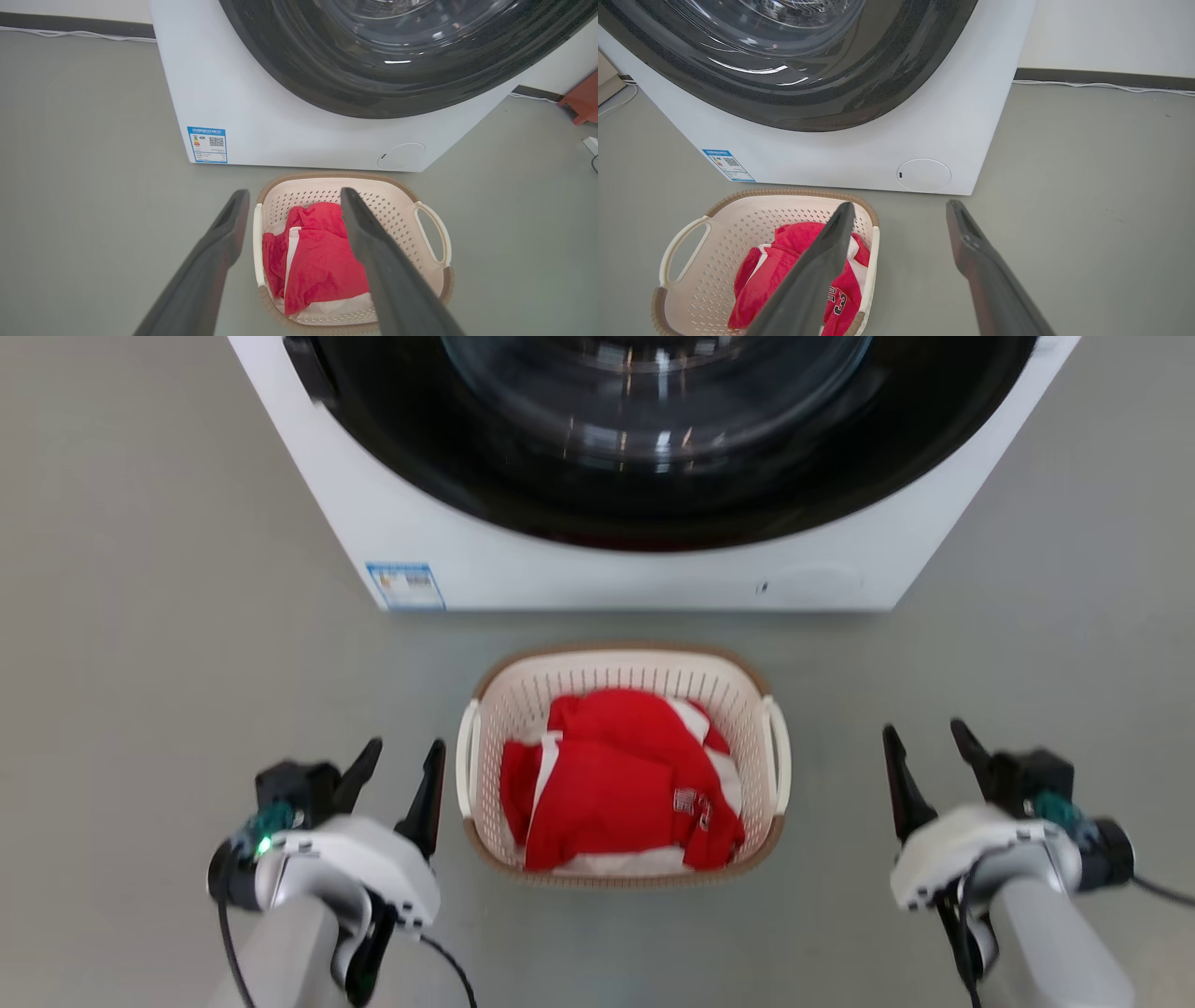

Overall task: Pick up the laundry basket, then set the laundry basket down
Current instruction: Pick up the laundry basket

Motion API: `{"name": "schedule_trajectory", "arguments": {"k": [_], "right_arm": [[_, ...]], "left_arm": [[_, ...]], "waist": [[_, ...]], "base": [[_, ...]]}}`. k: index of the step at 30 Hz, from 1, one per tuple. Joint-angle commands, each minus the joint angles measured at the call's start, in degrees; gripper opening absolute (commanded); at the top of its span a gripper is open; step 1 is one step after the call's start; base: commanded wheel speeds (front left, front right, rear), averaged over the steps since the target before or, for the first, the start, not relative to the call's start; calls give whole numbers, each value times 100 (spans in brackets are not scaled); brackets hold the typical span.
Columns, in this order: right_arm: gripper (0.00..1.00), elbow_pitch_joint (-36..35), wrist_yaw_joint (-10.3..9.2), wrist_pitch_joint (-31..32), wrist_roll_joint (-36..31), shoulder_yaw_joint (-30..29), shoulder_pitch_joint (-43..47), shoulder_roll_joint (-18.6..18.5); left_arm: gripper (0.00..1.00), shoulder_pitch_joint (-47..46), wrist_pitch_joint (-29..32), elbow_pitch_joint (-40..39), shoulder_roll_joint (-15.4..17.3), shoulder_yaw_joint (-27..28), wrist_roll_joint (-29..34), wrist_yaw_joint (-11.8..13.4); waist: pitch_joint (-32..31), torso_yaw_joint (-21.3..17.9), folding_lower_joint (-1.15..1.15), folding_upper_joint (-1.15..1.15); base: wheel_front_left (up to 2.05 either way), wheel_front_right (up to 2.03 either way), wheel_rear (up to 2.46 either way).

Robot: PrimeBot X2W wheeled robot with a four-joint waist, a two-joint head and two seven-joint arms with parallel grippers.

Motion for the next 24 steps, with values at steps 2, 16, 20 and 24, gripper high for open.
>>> {"name": "schedule_trajectory", "arguments": {"k": [2,16,20,24], "right_arm": [[100,225,35,9,-49,136,-416,-2],[100,1852,35,280,-295,147,-2055,-2],[100,2065,35,212,-420,110,-2309,-2],[100,2219,35,132,-472,93,-2543,-2]], "left_arm": [[100,-470,-36,206,168,-42,-161,-34],[100,-2233,-36,1620,290,-1309,-1033,-34],[100,-2570,-36,1816,329,-1522,-1173,-34],[100,-2818,-36,1962,360,-1731,-1263,-34]], "waist": [[559,84,0,0],[2012,149,0,0],[2266,172,0,0],[2487,174,0,0]], "base": [[0,0,0],[0,0,0],[0,0,0],[0,0,0]]}}
